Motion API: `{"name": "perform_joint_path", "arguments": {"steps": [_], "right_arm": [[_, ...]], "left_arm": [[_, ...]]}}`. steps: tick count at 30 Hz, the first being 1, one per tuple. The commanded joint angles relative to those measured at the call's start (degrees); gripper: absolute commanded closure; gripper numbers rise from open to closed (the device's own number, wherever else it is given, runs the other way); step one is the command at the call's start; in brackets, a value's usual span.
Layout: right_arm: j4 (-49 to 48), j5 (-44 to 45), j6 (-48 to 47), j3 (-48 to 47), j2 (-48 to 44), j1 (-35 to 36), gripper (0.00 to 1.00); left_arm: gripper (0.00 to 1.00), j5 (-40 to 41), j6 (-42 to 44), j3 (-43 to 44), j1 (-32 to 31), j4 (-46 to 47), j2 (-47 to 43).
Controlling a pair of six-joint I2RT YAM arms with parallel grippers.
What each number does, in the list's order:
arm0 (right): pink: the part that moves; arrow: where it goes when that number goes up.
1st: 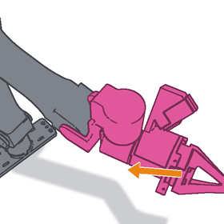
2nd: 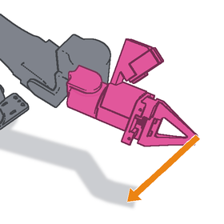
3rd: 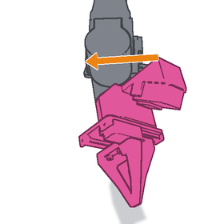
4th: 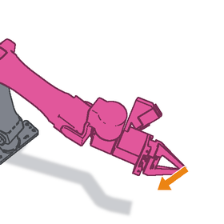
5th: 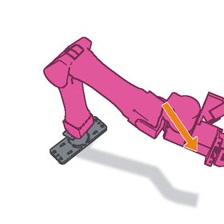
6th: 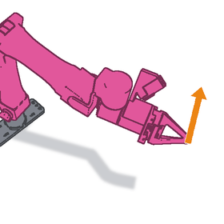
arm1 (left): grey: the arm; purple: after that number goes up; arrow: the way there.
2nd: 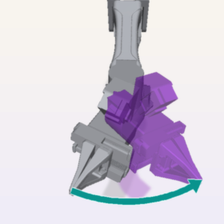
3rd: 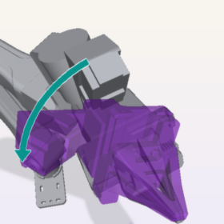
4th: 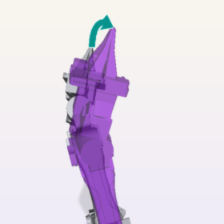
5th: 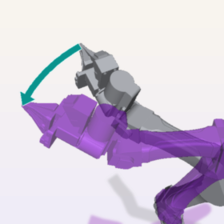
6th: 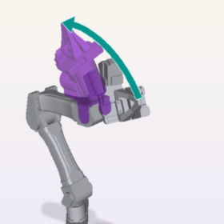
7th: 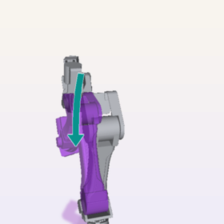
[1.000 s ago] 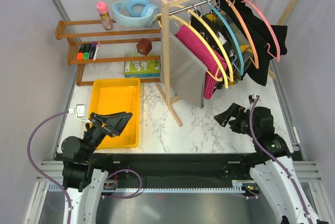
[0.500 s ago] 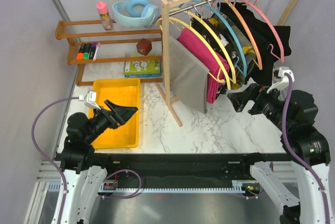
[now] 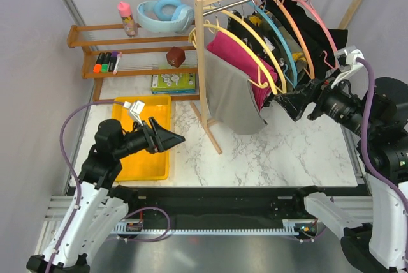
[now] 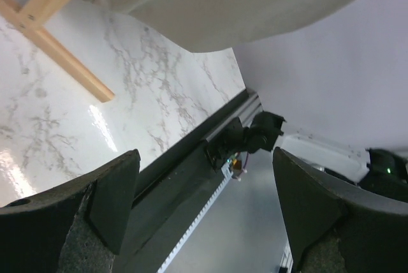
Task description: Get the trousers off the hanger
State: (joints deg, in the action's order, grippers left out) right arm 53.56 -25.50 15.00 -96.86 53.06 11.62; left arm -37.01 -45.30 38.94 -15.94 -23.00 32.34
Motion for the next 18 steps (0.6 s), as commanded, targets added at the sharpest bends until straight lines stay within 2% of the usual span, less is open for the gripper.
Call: {"name": "perform_joint_path", "arguments": {"steps": [1, 2, 6, 9, 12, 18], "right_arm": [[0.2, 2.6, -1.7, -1.3, -0.3, 0.2, 0.14], [1.5, 7.2, -2.2, 1.2, -1.9, 0.3, 0.13], [2.4, 12.4, -4.1, 8.0, -7.1, 0.4, 0.11], [2.4, 12.0, -4.5, 12.3, -10.5, 0.3, 0.10], [1.8, 9.7, -4.7, 13.0, -11.7, 0.3, 0.10], [-0.6, -1.9, -3.0, 8.6, -10.5, 0.7, 0.11]], "left_arm": [[0.08, -2.3, 0.9, 0.8, -4.5, 4.8, 0.5], [0.08, -2.2, 0.8, 0.4, -4.7, 5.1, 0.4], [0.08, -2.4, 1.6, 0.9, -4.8, 5.3, 0.9], [0.08, -3.1, 2.8, 2.0, -4.8, 5.3, 1.8], [0.08, -3.2, 2.8, 3.0, -4.8, 5.4, 2.6], [0.08, -3.7, 3.1, 4.4, -4.8, 6.0, 3.2]]}}
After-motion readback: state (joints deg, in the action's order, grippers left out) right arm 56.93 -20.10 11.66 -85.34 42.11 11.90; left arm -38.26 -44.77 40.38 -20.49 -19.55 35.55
